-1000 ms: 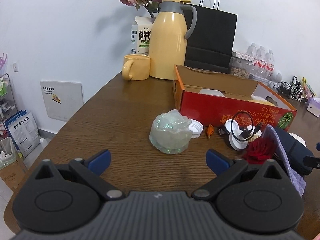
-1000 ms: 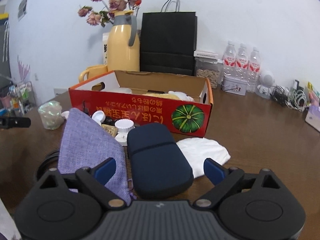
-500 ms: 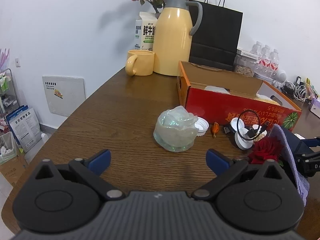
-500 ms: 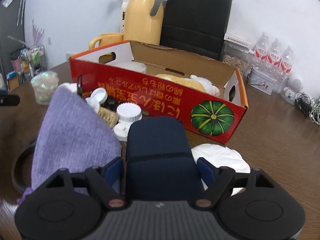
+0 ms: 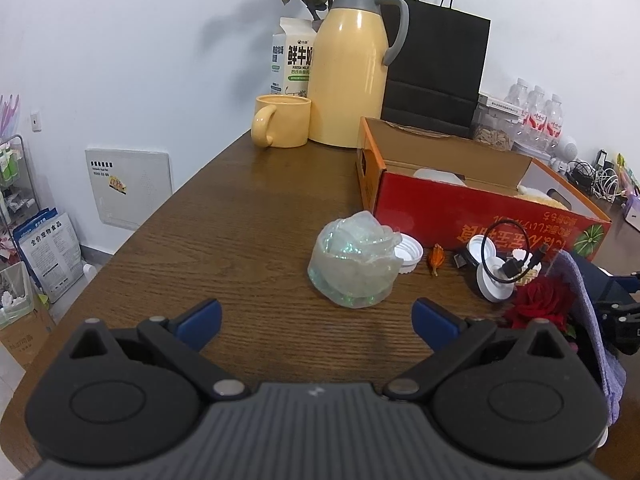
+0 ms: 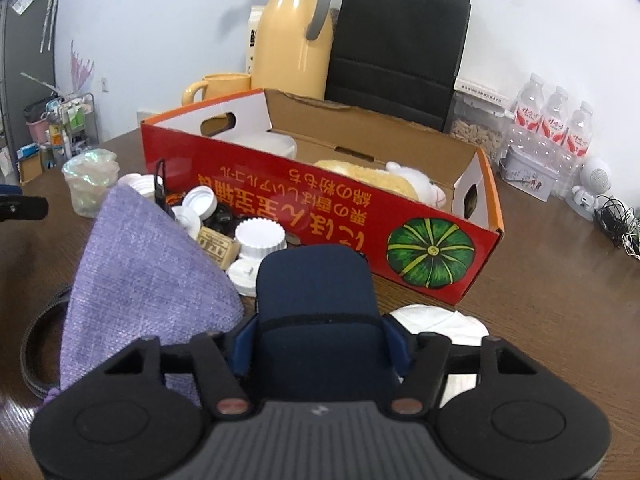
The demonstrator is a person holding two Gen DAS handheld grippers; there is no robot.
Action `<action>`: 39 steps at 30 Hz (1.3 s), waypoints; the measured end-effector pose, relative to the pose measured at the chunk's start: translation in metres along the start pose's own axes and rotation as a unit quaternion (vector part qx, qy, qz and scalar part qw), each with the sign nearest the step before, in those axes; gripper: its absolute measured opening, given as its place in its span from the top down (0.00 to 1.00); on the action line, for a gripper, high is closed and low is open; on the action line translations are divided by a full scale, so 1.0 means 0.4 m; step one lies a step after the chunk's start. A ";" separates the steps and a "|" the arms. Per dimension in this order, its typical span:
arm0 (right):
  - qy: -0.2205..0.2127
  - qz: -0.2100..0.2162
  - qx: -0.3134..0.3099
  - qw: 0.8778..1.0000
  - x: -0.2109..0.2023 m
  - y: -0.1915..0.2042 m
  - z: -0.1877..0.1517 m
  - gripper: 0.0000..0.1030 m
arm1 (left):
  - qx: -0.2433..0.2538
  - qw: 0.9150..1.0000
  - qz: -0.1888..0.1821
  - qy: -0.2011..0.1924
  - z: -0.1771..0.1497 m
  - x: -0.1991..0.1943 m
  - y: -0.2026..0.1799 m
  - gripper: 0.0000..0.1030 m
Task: Organize objects
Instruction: 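Grasp the navy zippered case with the right gripper, then put the navy case in the box with the right gripper while the left drops the plastic bag in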
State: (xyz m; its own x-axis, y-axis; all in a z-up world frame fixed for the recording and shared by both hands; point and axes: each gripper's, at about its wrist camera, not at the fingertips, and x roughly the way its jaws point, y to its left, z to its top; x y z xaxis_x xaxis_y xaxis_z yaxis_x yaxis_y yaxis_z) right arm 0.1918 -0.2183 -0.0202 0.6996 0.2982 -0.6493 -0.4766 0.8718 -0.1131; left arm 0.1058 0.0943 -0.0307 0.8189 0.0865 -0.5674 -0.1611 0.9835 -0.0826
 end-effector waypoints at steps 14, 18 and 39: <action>-0.084 -0.021 0.036 0.996 -0.093 0.009 -0.006 0.42 | 0.017 1.000 0.011 -0.006 0.050 0.080 -0.030 0.00; -0.100 -0.028 0.050 0.993 -0.112 0.008 -0.004 0.42 | 0.027 1.000 0.012 -0.004 0.059 0.112 -0.049 0.00; -0.107 -0.033 0.070 0.991 -0.119 0.015 -0.009 0.42 | 0.023 1.000 -0.004 -0.017 0.080 0.112 -0.061 0.60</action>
State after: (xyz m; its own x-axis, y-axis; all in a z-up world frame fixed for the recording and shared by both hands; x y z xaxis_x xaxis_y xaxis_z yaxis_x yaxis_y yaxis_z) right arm 0.1537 -0.2289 0.0073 0.8312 0.3010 -0.4676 -0.3580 0.9330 -0.0358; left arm 0.1640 0.0794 -0.0279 0.8384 0.0834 -0.5386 -0.1301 0.9903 -0.0491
